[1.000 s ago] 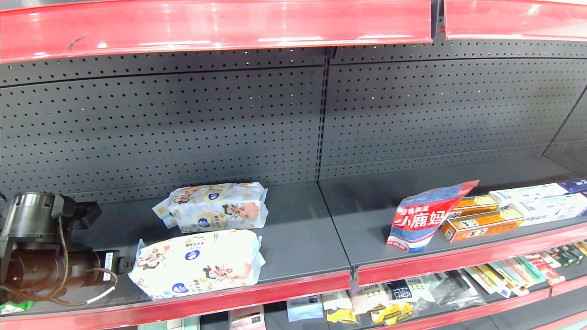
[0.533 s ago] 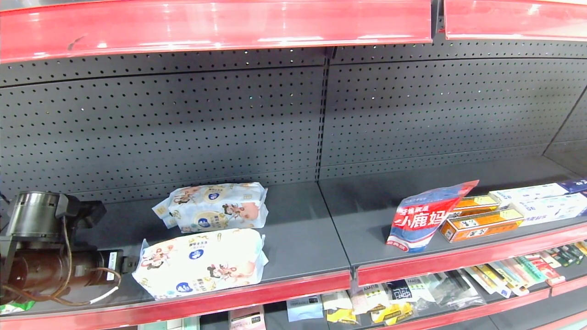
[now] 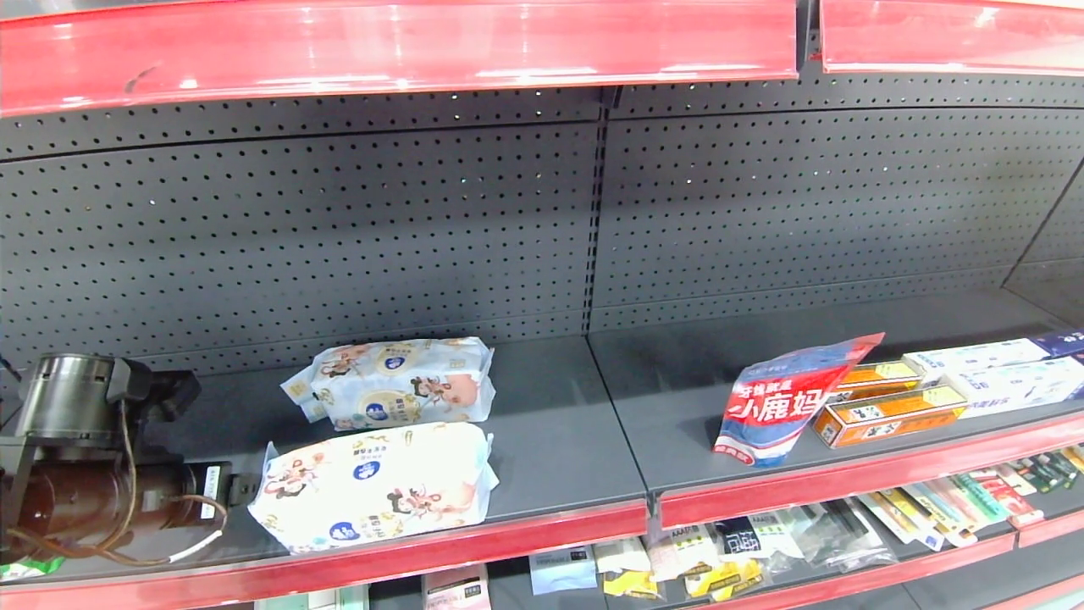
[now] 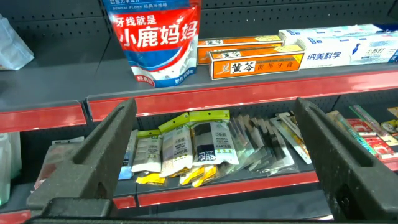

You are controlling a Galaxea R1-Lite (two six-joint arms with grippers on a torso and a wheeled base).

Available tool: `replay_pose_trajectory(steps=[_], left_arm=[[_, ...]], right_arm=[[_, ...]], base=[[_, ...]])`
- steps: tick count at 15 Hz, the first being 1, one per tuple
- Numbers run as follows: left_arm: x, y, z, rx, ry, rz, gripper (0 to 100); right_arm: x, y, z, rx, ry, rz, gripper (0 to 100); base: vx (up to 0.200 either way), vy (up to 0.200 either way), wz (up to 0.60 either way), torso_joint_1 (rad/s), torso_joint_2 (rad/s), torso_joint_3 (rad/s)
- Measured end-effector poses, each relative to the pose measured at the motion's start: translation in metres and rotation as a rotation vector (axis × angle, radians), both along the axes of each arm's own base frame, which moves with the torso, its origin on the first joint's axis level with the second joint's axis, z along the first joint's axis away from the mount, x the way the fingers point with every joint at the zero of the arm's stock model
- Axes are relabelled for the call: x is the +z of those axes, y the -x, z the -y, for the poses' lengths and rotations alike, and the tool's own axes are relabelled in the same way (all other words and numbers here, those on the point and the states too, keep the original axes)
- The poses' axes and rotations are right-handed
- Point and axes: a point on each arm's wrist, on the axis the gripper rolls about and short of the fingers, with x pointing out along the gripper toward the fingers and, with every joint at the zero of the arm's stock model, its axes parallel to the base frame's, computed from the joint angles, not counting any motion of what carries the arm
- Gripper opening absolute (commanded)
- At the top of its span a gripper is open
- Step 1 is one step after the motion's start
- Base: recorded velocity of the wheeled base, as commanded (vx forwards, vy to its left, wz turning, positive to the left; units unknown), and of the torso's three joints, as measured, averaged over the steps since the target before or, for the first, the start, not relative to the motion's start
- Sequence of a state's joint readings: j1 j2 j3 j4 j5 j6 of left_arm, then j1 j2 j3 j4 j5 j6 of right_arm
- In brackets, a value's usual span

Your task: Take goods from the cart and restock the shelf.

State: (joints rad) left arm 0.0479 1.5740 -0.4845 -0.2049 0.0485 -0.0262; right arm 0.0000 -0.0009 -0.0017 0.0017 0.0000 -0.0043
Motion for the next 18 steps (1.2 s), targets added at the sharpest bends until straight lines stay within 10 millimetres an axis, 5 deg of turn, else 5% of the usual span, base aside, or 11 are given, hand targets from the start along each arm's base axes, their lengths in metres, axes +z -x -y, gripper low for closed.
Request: replay_pose_trajectory(steps=[7, 10, 15, 18], left_arm=[[0.005, 0.004, -0.003, -0.009, -0.026, 0.034, 100], [0.018, 0.022, -0.011, -0.03, -0.094, 0.09, 100], [0.051, 0.101, -0.005, -0.094, -0.106, 0.395, 100], [0.049, 0.161, 0.008, -0.192, -0.041, 0.632, 100]], right_arm=[[0.0, 0.0, 0.0, 0.0, 0.0, 0.0, 100], [0.0, 0.0, 0.0, 0.0, 0.0, 0.0, 100], [0.0, 0.0, 0.0, 0.0, 0.0, 0.0, 100], [0.0, 0.0, 0.0, 0.0, 0.0, 0.0, 100]], base=[[0.0, 0.0, 0.0, 0.0, 0.0, 0.0], [0.0, 0.0, 0.0, 0.0, 0.0, 0.0], [0.0, 0.0, 0.0, 0.0, 0.0, 0.0], [0.0, 0.0, 0.0, 0.0, 0.0, 0.0]])
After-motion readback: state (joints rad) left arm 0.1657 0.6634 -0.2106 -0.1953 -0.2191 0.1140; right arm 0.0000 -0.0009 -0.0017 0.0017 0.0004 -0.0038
